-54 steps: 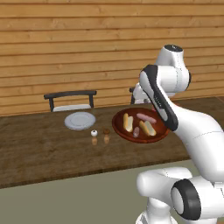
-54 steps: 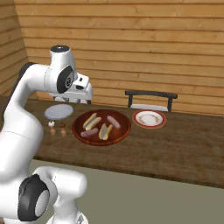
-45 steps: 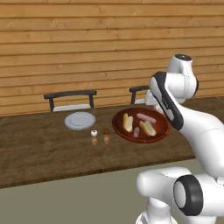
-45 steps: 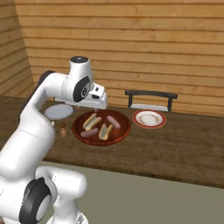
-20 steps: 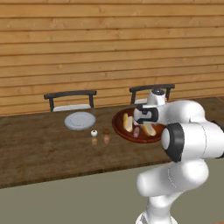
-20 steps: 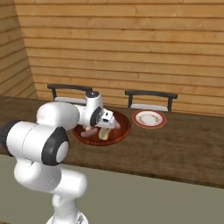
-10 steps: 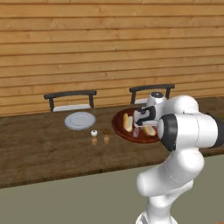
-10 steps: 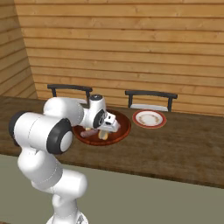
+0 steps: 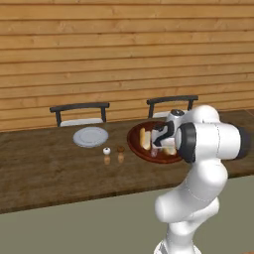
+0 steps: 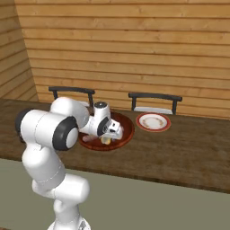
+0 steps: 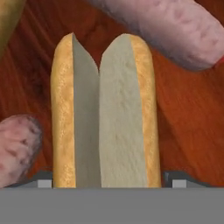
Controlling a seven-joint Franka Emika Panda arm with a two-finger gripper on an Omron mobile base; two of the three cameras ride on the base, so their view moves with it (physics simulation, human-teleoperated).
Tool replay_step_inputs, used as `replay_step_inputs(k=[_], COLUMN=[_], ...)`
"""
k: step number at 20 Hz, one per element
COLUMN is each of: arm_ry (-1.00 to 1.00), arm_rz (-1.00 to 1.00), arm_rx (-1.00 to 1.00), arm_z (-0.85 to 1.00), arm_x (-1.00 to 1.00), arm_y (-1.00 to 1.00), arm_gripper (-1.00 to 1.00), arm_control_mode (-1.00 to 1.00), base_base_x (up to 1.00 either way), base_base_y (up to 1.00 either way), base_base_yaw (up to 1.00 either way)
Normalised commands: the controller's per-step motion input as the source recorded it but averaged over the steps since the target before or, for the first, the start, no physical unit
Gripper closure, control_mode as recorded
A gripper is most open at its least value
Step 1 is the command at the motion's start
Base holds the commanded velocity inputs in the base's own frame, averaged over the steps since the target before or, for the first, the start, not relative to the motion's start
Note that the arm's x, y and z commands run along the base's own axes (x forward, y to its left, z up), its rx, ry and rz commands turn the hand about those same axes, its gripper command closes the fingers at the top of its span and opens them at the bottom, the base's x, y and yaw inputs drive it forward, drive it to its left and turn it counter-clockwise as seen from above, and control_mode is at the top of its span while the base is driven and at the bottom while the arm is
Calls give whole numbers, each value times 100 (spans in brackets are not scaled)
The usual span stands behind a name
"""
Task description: Place one bun and one sausage from the bowl on each plate.
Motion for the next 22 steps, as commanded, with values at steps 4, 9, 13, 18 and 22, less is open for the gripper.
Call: replay_step_inputs(k=[4, 9, 13, 18, 22], arm_ry=[0, -5, -4, 0, 0], arm_rz=[0, 0, 2, 5, 3], arm_rx=[0, 0, 0, 0, 0], arm_z=[-1, 93, 100, 80, 53], arm_x=[3, 0, -3, 23, 47], arm_y=[0, 33, 90, 100, 100], arm_gripper=[100, 100, 100, 100, 100], arm_control_mode=[-100, -100, -100, -100, -100], base_base_x=[0, 0, 0, 0, 0], base_base_y=[0, 0, 0, 0, 0], base_base_yaw=[0, 0, 0, 0, 0])
